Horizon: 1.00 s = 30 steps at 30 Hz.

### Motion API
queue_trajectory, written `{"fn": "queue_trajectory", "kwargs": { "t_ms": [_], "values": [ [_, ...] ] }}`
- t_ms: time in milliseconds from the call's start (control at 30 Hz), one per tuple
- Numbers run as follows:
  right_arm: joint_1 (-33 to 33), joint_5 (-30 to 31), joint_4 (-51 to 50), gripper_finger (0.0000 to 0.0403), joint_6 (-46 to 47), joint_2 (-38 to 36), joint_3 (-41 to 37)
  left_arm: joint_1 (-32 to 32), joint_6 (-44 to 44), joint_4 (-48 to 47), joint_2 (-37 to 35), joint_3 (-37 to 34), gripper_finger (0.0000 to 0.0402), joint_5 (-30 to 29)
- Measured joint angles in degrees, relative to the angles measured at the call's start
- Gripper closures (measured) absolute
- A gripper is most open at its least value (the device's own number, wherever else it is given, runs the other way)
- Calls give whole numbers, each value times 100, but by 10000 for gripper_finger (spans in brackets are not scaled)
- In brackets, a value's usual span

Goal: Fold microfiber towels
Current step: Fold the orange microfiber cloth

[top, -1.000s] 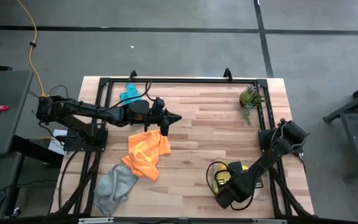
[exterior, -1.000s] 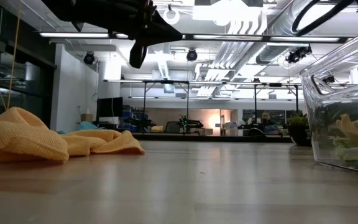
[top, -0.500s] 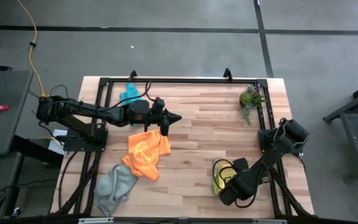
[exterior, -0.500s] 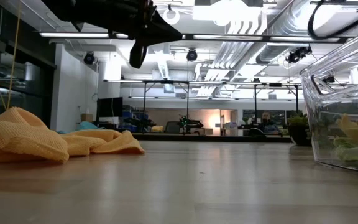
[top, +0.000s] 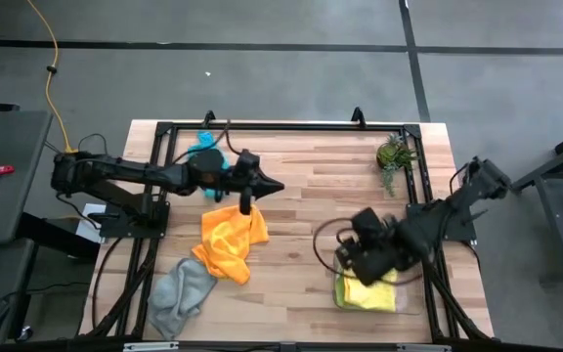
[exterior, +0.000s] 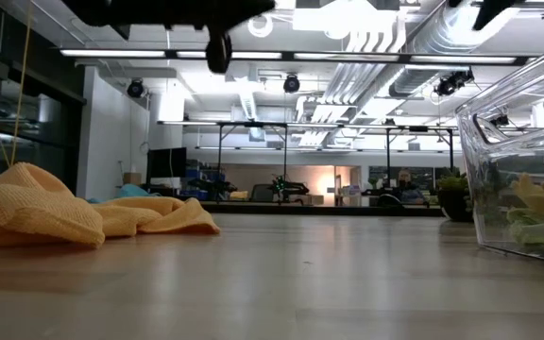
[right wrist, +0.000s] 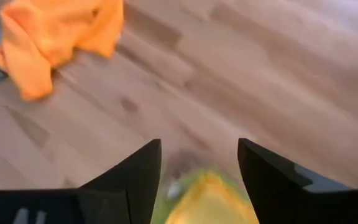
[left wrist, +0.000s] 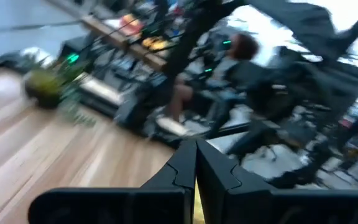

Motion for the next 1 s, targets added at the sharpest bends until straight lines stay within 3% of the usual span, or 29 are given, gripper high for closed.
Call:
{"fn": "queue_trajectory", "kwargs": {
  "t_ms": [100, 233, 400, 500, 567, 767, 867, 1000],
  "values": [
    [-463, 34, 1082, 199, -981, -404, -692, 12, 285, -139, -459, 2, 401, 39],
    [-1084, -458, 3600, 199, -2440, -969, -2200, -30, 753, -834, -1217, 2, 402, -198],
    [-1906, -1208, 7293, 199, -3718, -1245, -3639, -380, 1143, -2172, -2064, 2, 401, -1300],
    [-2288, -1524, 8751, 199, -4174, -1169, -4055, -686, 1140, -2904, -2364, 2, 401, -2019],
    [-2474, -1631, 9131, 199, -4425, -1128, -4159, -901, 1126, -3228, -2469, 2, 402, -2371],
    [-2802, -2178, 8970, 219, -5911, -1124, -4147, -1417, 875, -3472, -2486, 2, 401, -3065],
    [-2913, -2146, 8549, 275, -6432, -936, -4006, -1562, 871, -3183, -2488, 2, 401, -3366],
    [-3092, -2419, 8628, 381, -6762, -280, -3813, -1610, 983, -2584, -2596, 3, 401, -3565]
  ]
}}
